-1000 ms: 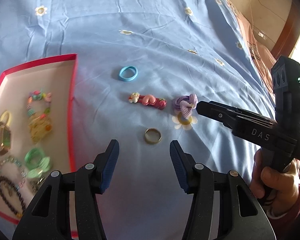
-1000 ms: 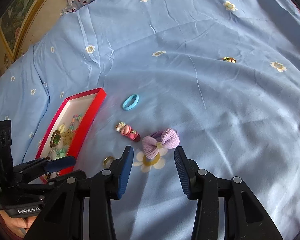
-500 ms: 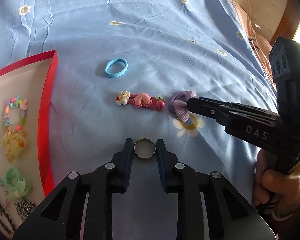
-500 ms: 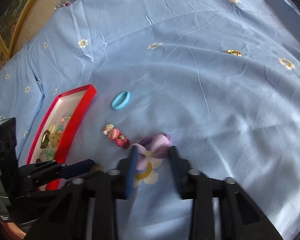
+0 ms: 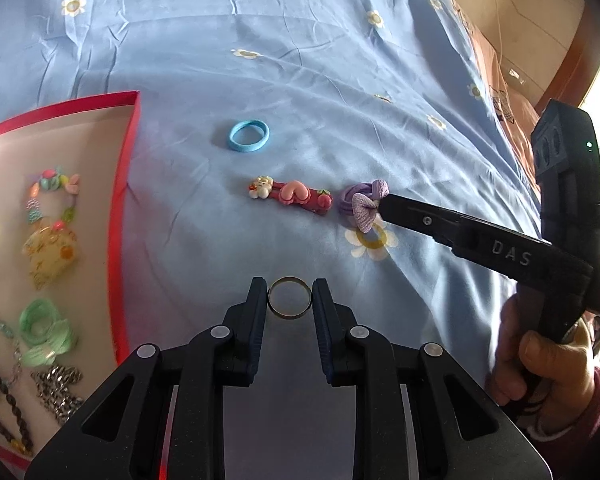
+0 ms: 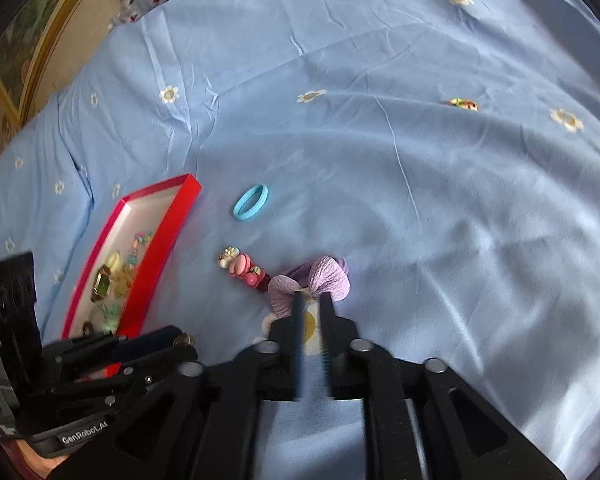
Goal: Organize jewelry
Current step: 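Grasp the gold ring with the left tool while the right tool grasps the purple bow clip, then carry the gold ring and purple bow clip over the red box and lower them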
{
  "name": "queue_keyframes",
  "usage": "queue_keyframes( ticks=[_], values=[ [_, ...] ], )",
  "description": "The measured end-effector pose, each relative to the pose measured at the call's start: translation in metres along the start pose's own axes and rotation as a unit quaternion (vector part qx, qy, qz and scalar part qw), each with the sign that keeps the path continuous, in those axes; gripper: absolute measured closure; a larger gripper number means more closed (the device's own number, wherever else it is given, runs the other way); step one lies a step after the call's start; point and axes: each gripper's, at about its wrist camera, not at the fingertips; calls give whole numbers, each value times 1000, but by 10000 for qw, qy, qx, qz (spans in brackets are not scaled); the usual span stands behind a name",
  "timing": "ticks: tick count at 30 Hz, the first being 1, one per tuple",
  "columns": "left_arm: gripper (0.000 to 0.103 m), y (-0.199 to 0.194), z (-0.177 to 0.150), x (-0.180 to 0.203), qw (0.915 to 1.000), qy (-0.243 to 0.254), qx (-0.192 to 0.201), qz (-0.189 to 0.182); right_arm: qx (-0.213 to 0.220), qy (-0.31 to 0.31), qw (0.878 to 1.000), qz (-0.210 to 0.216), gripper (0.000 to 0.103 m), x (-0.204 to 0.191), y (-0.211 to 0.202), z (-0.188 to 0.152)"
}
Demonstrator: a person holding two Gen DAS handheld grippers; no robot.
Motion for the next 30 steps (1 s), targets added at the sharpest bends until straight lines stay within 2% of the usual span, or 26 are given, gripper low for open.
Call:
queue_keyframes(
  ticks=[1,6,8,10,13,22,30],
  values=[
    [82,-2,0,0,10000,-12,9,-2,35,-14,10000,13,53,-2,0,1],
    [82,-8,-1,-1,10000,-25,42,1,-1,-95,9997,-210,51,-6,16,4],
    [82,-11,0,-2,10000,-34,63,-7,-54,-136,9994,-314,59,-5,23,3],
    [82,-13,0,-3,10000,-48,82,-13,-44,-190,9991,-384,73,-5,24,3],
    [82,-17,0,-5,9999,-81,126,-24,12,-254,9990,-366,81,-7,20,2],
    [82,-43,-2,-12,9993,-178,331,46,150,-357,9992,-29,82,-27,-5,-2],
    [82,-74,-13,-37,9974,-445,497,261,121,-496,9979,388,82,-61,-16,-9]
  ],
)
Point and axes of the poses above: each gripper's, at about its wrist camera, not at the fingertips, and y roughly the way its jaws point, x to its right, z to its top, and after that the axes turned 8 degrees about x, right-handed
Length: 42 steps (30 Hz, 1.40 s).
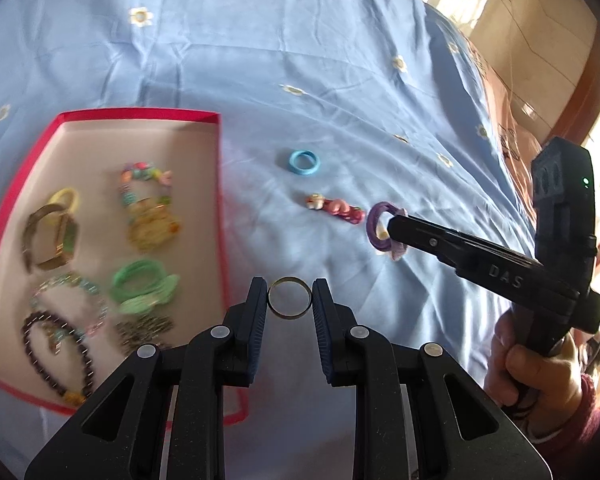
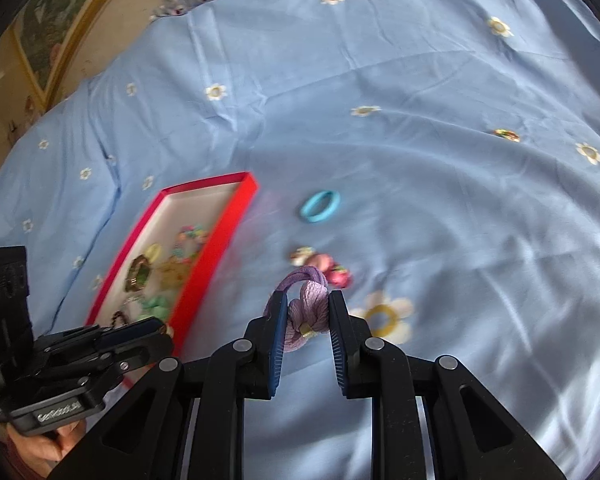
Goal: Organize jewelry
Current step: 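Carry the gold ring and purple bow clip over the red box and lower them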
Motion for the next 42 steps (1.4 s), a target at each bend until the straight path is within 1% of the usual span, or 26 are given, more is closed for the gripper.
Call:
queue_keyframes(
  ticks=[11,24,31,37,42],
  values=[
    [82,-39,-12,-42,9985,-369,242,328,-144,-357,9980,500,82,-55,6,-7],
    [82,-70,-34,-100,9920,-839,341,881,-454,-696,9922,932,82,-107,24,-23],
    [82,-76,-36,-120,9893,-937,380,1048,-601,-862,9889,1047,82,-127,37,-29],
    [82,-71,-34,-132,9874,-853,379,1279,-731,-962,9871,1048,82,-138,51,-32],
    [82,-65,-32,-140,9874,-846,321,1299,-837,-1002,9864,996,82,-140,64,-35]
  ],
)
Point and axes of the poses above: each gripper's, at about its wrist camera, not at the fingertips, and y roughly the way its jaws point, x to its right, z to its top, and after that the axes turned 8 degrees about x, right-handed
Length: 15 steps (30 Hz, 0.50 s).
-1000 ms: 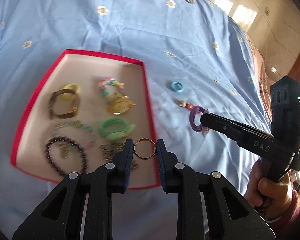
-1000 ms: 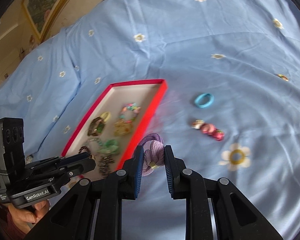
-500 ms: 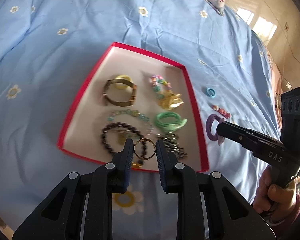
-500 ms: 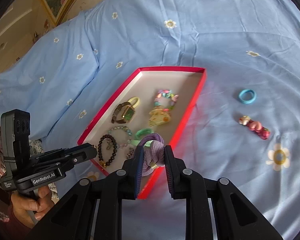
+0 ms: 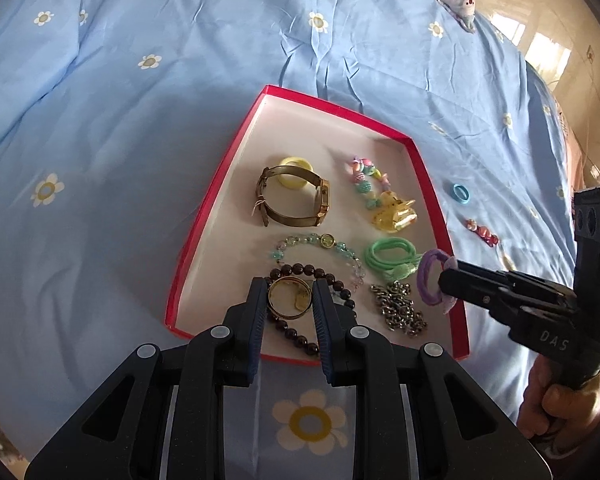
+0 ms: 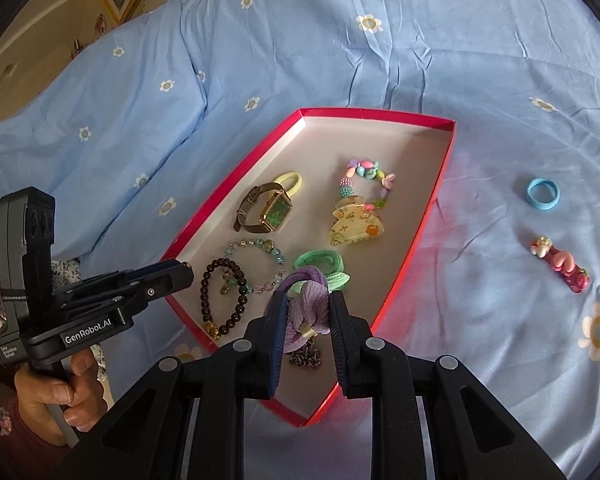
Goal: Organize jewelry
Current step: 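Carry the gold ring and purple bow clip over the red box and lower them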
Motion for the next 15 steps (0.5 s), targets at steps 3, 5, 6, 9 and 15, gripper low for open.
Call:
queue_keyframes(
  ticks=[3,5,6,9,15],
  values=[
    [82,4,0,3,10000,83,-20,-2,-73,-3,10000,-34,82,1,8,-2],
    [82,8,1,5,9999,147,-30,16,-114,-6,9999,-65,82,2,12,-3],
    [82,10,1,7,9998,206,-35,44,-141,-3,9999,-84,82,3,14,-3],
    [82,16,0,8,9995,280,-83,94,-184,12,9998,-94,82,5,20,-4],
    [82,23,-5,7,9993,285,-187,128,-191,-2,9998,-52,78,5,23,-3]
  ],
)
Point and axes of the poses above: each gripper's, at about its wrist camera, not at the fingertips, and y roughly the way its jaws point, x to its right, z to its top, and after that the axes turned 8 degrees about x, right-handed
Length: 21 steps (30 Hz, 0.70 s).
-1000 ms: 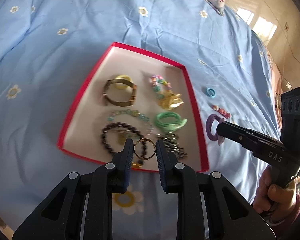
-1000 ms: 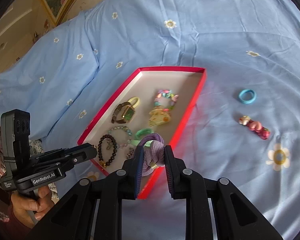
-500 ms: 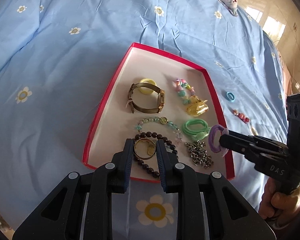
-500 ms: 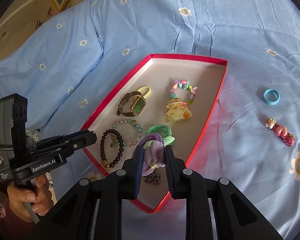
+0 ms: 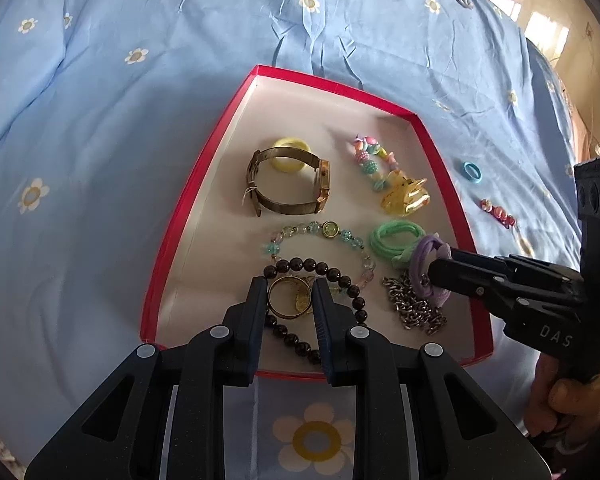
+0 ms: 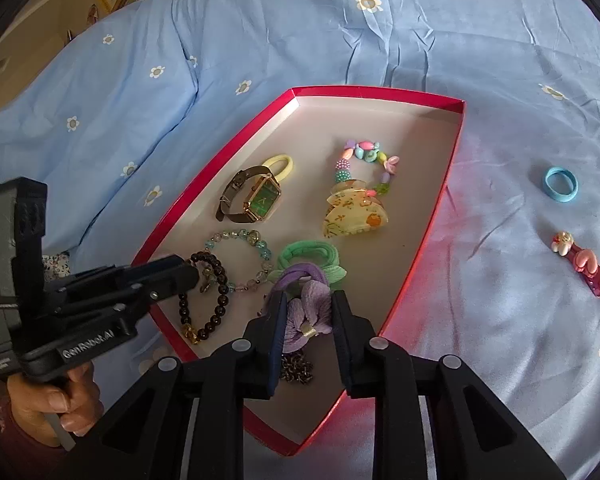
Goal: Organize jewelry
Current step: 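Carry the gold ring and purple bow clip over the red box and lower them, then open the left tool on the gold ring while the right tool releases the bow clip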
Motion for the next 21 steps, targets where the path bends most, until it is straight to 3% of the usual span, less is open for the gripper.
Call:
queue_keyframes(
  ticks=[21],
  values=[
    [80,0,-2,3,9999,113,-8,120,-48,-108,9999,44,72,-6,4,-1]
  ],
)
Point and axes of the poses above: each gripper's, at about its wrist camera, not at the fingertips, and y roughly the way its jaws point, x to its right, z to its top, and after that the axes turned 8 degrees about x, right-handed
